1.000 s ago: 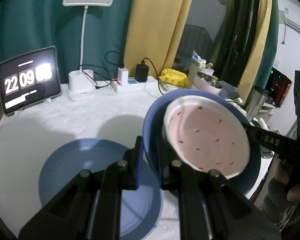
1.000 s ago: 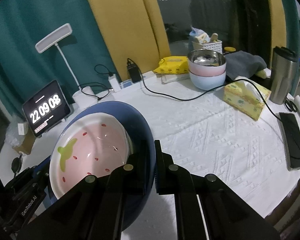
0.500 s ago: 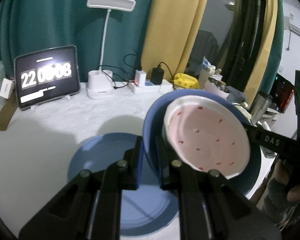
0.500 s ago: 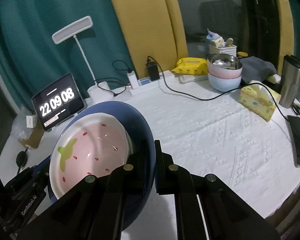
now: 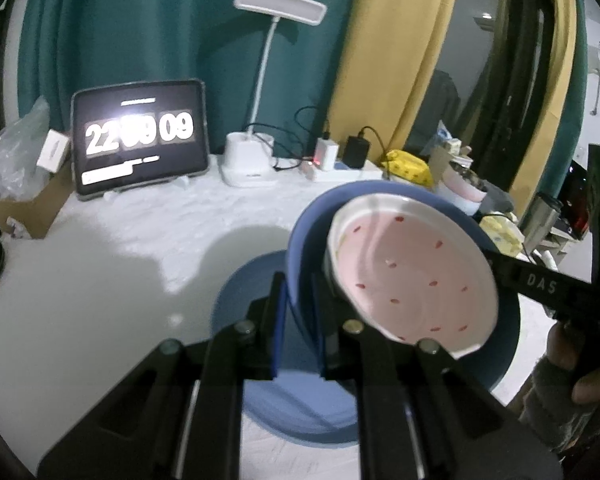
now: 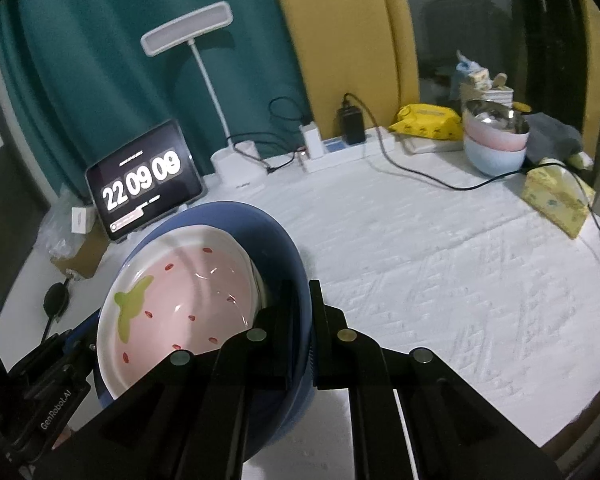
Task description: Organize plates and bowls
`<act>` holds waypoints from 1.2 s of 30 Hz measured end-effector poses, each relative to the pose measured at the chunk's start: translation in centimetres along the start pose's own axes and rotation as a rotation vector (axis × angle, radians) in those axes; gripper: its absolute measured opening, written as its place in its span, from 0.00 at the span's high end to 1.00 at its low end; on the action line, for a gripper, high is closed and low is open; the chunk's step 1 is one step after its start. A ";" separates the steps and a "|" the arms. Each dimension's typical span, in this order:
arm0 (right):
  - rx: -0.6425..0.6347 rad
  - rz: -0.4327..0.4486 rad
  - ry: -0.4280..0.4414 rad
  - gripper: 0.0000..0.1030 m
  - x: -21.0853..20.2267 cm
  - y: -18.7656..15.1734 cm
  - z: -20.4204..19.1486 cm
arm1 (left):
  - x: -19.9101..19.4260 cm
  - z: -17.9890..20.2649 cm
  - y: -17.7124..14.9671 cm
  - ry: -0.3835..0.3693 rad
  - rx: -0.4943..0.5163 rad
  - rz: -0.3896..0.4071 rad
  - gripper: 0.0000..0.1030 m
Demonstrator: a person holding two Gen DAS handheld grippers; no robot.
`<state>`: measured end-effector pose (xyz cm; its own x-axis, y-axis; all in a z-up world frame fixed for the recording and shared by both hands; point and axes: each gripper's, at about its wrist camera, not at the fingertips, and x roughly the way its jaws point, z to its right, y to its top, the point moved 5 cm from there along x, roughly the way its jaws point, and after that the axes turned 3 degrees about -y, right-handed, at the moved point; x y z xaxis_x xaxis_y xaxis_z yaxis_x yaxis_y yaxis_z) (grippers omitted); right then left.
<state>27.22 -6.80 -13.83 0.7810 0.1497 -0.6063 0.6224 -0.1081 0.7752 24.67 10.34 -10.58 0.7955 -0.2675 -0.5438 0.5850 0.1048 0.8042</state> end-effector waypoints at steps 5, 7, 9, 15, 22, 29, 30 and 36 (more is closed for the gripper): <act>-0.010 -0.029 0.008 0.92 1.6 -0.4 -1.2 | 0.6 -1.8 -0.6 0.018 -0.016 -0.019 0.90; -0.009 -0.044 0.009 0.92 2.5 -0.6 -1.4 | 1.1 -2.2 -0.7 0.023 -0.021 -0.030 0.90; -0.007 -0.058 0.011 0.92 3.1 -0.7 -1.5 | 1.6 -2.6 -0.9 0.029 -0.025 -0.042 0.90; 0.006 -0.077 0.029 0.91 4.3 -0.7 -1.3 | 2.0 -2.9 -0.5 0.033 -0.023 -0.035 0.89; 0.050 -0.117 0.039 0.90 5.3 -0.8 -0.1 | 2.5 -2.4 0.0 0.038 -0.009 -0.024 0.88; 0.055 -0.143 0.043 0.89 5.7 -1.1 0.6 | 2.5 -1.8 0.2 0.065 0.003 -0.001 0.84; 0.051 -0.142 0.040 0.89 5.7 -1.2 0.6 | 2.5 -1.8 0.2 0.070 0.000 0.000 0.84; 0.021 -0.134 0.002 0.83 5.3 -1.5 0.7 | 2.3 -1.9 0.1 0.087 -0.014 -0.004 0.79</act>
<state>30.45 -6.58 -18.32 0.6908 0.1658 -0.7038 0.7221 -0.1078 0.6833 26.91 11.59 -12.23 0.8033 -0.1841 -0.5664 0.5901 0.1176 0.7987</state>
